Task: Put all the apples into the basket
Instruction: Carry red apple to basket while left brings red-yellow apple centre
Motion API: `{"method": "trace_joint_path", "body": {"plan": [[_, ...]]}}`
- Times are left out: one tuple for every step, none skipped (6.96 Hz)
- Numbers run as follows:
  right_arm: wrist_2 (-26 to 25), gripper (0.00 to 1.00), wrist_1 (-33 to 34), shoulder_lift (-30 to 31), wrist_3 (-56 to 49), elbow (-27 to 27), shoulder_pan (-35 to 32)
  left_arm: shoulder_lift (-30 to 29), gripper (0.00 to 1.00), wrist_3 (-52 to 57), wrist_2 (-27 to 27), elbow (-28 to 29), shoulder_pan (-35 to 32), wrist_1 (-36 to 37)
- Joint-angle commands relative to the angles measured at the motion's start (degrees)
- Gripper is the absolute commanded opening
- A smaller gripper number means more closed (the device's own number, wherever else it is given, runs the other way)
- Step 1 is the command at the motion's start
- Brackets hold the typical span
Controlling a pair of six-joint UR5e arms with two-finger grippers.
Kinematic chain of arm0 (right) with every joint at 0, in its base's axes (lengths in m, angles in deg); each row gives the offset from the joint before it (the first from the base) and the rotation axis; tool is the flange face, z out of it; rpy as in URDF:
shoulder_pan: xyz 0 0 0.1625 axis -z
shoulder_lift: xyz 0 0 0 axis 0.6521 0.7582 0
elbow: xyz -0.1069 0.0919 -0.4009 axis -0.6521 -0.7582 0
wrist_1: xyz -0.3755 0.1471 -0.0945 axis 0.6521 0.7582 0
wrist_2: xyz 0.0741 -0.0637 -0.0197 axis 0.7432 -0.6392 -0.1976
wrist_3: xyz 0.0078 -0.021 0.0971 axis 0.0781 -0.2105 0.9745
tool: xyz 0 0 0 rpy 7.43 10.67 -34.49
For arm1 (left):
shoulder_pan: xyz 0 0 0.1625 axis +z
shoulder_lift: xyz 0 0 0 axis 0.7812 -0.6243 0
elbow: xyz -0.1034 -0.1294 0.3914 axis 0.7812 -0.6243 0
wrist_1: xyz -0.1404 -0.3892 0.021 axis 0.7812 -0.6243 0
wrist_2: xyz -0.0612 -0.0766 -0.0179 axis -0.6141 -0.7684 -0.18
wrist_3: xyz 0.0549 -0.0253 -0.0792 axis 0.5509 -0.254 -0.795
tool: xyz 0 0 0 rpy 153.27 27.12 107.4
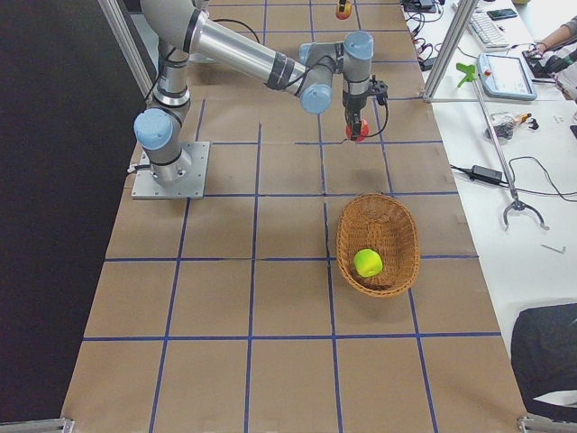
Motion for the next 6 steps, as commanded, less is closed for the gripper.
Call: {"method": "trace_joint_path", "body": {"plan": [[-0.2,0.25,0.6,-3.6,-18.6,-4.3,11.0,-1.3,0.26,-2.4,-0.3,-1.1,-18.9,0.5],[0.3,0.25,0.5,-6.3,-26.3,-7.0,14.3,-3.5,0.27,-9.1,-0.1,-1.2,-23.7,1.4],[1.0,0.25,0.1,-8.6,-29.0,-9.6,18.0,-6.2,0.27,-11.6,-0.2,-1.3,-25.0,3.5],[1.3,0.25,0.2,-11.3,-30.5,-12.0,18.5,-8.6,0.28,-11.8,-0.3,-1.4,-25.3,6.6],[1.4,0.25,0.4,-13.9,-31.2,-14.0,19.0,-10.3,0.28,-11.7,-0.3,-2.1,-25.3,9.5],[1.7,0.25,0.0,-15.7,-31.4,-14.6,19.8,-10.9,0.29,-11.3,-0.4,-3.5,-25.3,12.2]]}}
